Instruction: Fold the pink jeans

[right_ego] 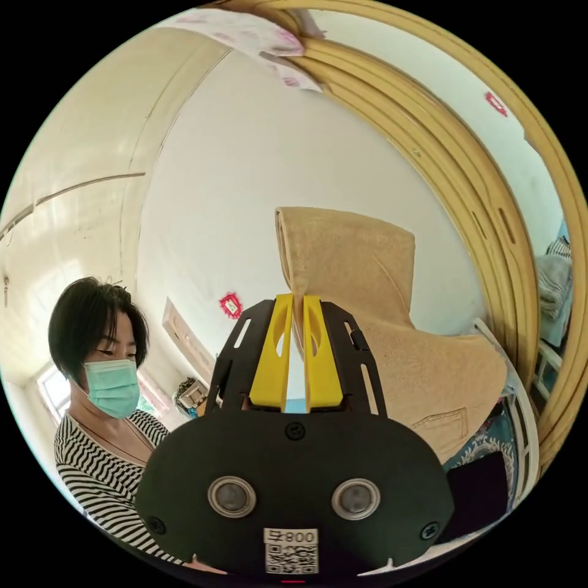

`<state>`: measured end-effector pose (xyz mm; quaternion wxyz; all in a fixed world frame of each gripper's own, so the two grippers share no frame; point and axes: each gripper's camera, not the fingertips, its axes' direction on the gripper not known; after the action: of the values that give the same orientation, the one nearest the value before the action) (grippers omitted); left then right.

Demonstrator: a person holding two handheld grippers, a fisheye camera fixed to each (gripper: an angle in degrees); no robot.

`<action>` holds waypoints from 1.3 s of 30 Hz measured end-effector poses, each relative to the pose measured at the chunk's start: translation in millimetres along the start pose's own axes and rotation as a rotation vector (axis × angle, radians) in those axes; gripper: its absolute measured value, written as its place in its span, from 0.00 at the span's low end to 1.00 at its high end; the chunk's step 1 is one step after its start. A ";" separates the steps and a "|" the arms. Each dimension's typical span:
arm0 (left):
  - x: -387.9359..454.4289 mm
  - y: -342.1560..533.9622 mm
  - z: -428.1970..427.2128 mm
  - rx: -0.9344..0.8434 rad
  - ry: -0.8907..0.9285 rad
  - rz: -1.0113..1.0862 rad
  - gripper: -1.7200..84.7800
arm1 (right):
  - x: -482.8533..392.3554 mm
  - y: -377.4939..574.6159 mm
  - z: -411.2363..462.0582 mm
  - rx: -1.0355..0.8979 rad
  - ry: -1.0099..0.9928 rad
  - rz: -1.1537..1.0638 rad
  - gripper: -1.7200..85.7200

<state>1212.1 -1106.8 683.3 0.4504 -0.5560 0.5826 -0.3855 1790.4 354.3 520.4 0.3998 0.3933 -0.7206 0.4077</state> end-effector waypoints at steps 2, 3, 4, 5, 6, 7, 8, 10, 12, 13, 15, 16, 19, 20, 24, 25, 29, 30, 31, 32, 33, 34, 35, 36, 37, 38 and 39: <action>20.0 6.2 -22.8 0.015 -0.059 0.076 0.18 | -25.0 6.8 18.5 -0.012 -0.046 -0.040 0.04; 25.8 8.0 -27.6 0.018 -0.061 0.099 0.18 | -40.4 13.0 31.6 -0.019 -0.070 -0.062 0.04; 38.0 12.3 -36.2 0.019 -0.057 0.143 0.19 | -47.4 16.7 38.3 -0.023 -0.080 -0.069 0.04; 50.7 17.5 -42.9 0.017 -0.045 0.181 0.19 | -61.2 24.7 52.7 -0.040 -0.100 -0.087 0.04; 57.3 20.5 -45.7 0.012 -0.043 0.202 0.19 | -73.8 34.5 67.6 -0.054 -0.114 -0.102 0.04; 70.4 27.6 -50.9 -0.008 -0.064 0.239 0.19 | -79.5 40.2 75.3 -0.059 -0.123 -0.106 0.04; 82.3 37.1 -57.3 -0.024 -0.101 0.268 0.19 | -90.4 52.1 91.4 -0.082 -0.148 -0.121 0.04; 96.3 55.0 -72.3 -0.045 -0.153 0.283 0.17 | -103.7 71.9 115.8 -0.116 -0.176 -0.135 0.04; 105.4 80.0 -97.0 -0.020 -0.252 0.263 0.13 | -115.9 101.7 149.0 -0.169 -0.210 -0.150 0.04; 108.9 98.8 -118.3 0.014 -0.300 0.252 0.10 | -117.6 109.6 157.0 -0.182 -0.216 -0.149 0.04; 108.7 125.6 -152.7 0.036 -0.358 0.218 0.07 | -118.0 142.2 186.3 -0.228 -0.252 -0.141 0.04; 106.2 142.8 -176.6 0.034 -0.367 0.189 0.06 | -116.5 150.3 193.1 -0.239 -0.264 -0.135 0.04; 101.8 191.9 -244.7 0.079 -0.406 0.091 0.06 | -103.8 189.6 224.0 -0.293 -0.298 -0.110 0.04; 102.7 213.0 -273.5 0.109 -0.433 0.050 0.06 | -96.3 204.9 235.1 -0.314 -0.296 -0.100 0.04; 115.0 278.1 -357.0 0.219 -0.523 -0.061 0.05 | -60.3 258.2 272.8 -0.410 -0.300 -0.043 0.04; 123.2 299.3 -381.0 0.251 -0.561 -0.086 0.05 | -54.4 266.2 278.0 -0.423 -0.307 -0.032 0.04; 160.1 372.0 -453.6 0.371 -0.674 -0.162 0.05 | -14.2 321.7 310.8 -0.497 -0.369 0.030 0.04; 166.1 382.3 -462.8 0.389 -0.691 -0.173 0.05 | -3.0 337.1 318.9 -0.515 -0.394 0.045 0.04; 178.6 402.2 -480.3 0.424 -0.723 -0.197 0.05 | 2.6 344.8 322.8 -0.522 -0.407 0.054 0.04; 191.4 420.9 -496.4 0.451 -0.757 -0.213 0.05 | 13.2 360.0 330.2 -0.537 -0.438 0.070 0.04; 197.6 429.7 -504.1 0.461 -0.774 -0.220 0.05 | 23.1 374.5 337.2 -0.551 -0.465 0.077 0.04; 209.7 446.7 -519.3 0.476 -0.803 -0.232 0.05 | 28.0 381.6 340.6 -0.557 -0.475 0.081 0.04; 221.1 461.7 -533.2 0.483 -0.832 -0.235 0.05 | 38.0 395.5 347.3 -0.566 -0.495 0.091 0.04; 226.7 468.8 -540.0 0.484 -0.849 -0.234 0.05 | 48.0 408.5 354.4 -0.574 -0.517 0.103 0.04; 237.3 482.0 -553.3 0.484 -0.884 -0.234 0.05 | 53.4 415.0 358.3 -0.577 -0.529 0.112 0.04; 247.2 494.6 -566.4 0.485 -0.920 -0.231 0.05 | 63.6 427.3 366.9 -0.587 -0.552 0.127 0.04; 251.9 500.8 -573.0 0.486 -0.937 -0.228 0.05 | 73.3 438.6 376.1 -0.601 -0.565 0.138 0.04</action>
<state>521.3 -1344.7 353.5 0.7329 -0.6080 0.1493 -0.2665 1275.5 154.5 335.6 0.2550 0.3065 -0.9135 0.0812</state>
